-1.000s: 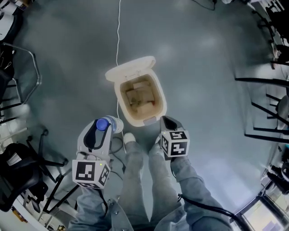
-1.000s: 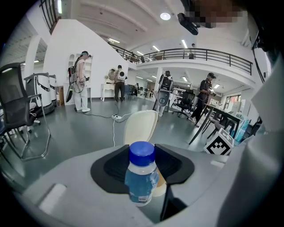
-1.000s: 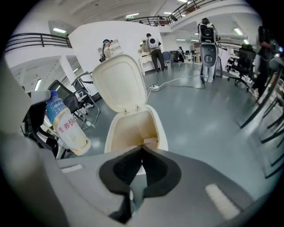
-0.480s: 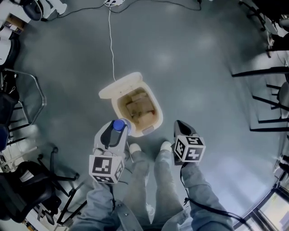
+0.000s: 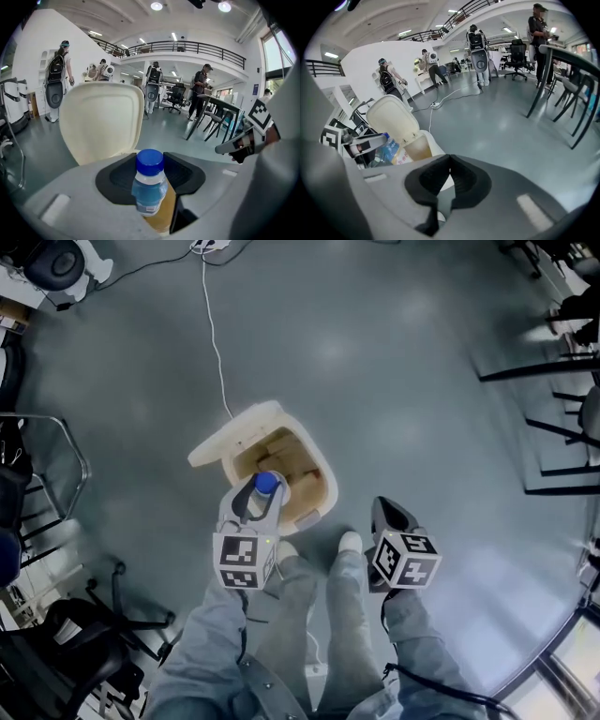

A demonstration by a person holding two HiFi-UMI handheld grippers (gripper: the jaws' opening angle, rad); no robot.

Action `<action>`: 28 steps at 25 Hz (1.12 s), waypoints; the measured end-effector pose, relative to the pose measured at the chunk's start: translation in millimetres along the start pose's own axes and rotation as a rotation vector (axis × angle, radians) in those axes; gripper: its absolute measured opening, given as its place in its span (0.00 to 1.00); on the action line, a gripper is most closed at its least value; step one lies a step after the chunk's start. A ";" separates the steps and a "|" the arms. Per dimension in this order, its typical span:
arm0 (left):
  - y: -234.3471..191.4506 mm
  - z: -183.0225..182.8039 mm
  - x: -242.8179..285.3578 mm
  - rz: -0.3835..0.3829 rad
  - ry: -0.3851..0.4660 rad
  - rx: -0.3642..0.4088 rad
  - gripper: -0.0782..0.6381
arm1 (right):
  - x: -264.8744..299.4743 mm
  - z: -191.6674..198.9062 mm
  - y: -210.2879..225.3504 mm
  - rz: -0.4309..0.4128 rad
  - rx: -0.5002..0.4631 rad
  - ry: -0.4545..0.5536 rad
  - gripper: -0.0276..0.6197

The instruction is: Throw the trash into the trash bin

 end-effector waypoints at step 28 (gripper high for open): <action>-21.0 29.8 45.7 -0.048 -0.127 0.000 0.43 | -13.7 3.7 8.4 0.016 0.018 0.002 0.05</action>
Point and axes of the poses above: the fingertips, and each gripper's own axes: x forward along the fingers, y to its right, z out of its underside, the point moved 5 cm from there along -x, backward along the fingers, and after that the axes turned 7 degrees about -x, right-handed, at the moved point
